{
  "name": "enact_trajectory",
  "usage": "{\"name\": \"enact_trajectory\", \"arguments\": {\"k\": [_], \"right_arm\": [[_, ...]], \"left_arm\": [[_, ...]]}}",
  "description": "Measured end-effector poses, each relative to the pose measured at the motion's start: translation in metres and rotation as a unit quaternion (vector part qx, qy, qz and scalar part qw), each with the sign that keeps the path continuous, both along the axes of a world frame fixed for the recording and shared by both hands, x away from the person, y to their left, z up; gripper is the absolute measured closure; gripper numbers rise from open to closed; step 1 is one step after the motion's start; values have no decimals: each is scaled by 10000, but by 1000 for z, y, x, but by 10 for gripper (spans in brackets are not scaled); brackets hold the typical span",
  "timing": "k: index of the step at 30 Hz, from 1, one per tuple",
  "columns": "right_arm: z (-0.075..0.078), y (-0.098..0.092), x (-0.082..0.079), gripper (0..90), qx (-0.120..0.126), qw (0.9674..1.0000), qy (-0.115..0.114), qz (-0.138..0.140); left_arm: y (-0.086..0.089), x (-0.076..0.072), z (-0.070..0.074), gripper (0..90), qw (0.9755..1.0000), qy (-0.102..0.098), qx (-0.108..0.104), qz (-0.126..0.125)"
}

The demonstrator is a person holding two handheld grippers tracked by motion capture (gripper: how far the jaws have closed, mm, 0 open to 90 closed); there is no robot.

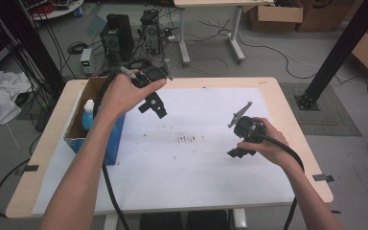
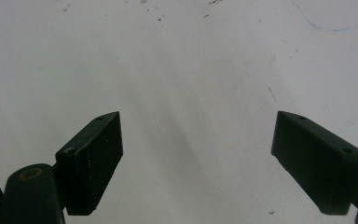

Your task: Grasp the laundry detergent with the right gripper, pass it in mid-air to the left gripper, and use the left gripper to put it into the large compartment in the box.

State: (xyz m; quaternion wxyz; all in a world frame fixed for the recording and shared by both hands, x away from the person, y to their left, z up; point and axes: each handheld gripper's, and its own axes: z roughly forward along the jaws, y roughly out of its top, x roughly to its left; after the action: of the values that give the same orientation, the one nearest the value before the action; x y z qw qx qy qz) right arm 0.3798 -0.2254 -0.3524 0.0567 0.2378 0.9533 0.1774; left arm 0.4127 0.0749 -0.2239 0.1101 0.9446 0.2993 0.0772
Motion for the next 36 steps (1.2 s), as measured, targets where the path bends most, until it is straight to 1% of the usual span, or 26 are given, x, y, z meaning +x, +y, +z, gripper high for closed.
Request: {"name": "enact_trajectory", "arguments": {"k": [3, 6, 7, 8, 9, 11, 15, 18, 21, 26, 27, 31, 36], "right_arm": [[1, -1, 0, 164, -13, 10000, 1, -7], [4, -1, 0, 164, -32, 10000, 9, -37], [5, -1, 1, 164, -25, 10000, -24, 8], [6, -1, 0, 164, -37, 10000, 25, -86], [7, -1, 1, 165, -34, 10000, -19, -19], [8, -1, 1, 165, -33, 10000, -43, -5], [11, -2, 0, 166, -34, 10000, -37, -58], [12, -3, 1, 166, -41, 10000, -48, -69], [13, -2, 2, 166, -48, 10000, -38, -78], [13, -2, 4, 168, -55, 10000, -27, -63], [13, -2, 4, 167, -66, 9999, -8, -98], [13, -4, 5, 167, -67, 9999, -19, -95], [12, -5, 5, 167, -75, 9999, -14, -106]], "left_arm": [[-5, -1, -10, 174, 9999, 81, 71, -129], [-9, -1, -19, 174, 9997, 144, 53, -200], [-10, -1, -21, 174, 9996, 159, 51, -214], [-11, -2, -24, 174, 9996, 182, 73, -218], [-12, -2, -27, 174, 9995, 199, 87, -227], [-14, -2, -34, 174, 9995, 245, 80, -199], [-17, -2, -45, 173, 9992, 331, 79, -198], [-20, -3, -54, 174, 9990, 362, 166, -218], [-20, -3, -62, 173, 9988, 442, 107, -196], [-20, -2, -76, 173, 9984, 533, 92, -179], [-20, -1, -78, 173, 9983, 554, 87, -187], [-22, -1, -83, 173, 9980, 589, 101, -203], [-23, -2, -85, 173, 9979, 603, 91, -219]]}}
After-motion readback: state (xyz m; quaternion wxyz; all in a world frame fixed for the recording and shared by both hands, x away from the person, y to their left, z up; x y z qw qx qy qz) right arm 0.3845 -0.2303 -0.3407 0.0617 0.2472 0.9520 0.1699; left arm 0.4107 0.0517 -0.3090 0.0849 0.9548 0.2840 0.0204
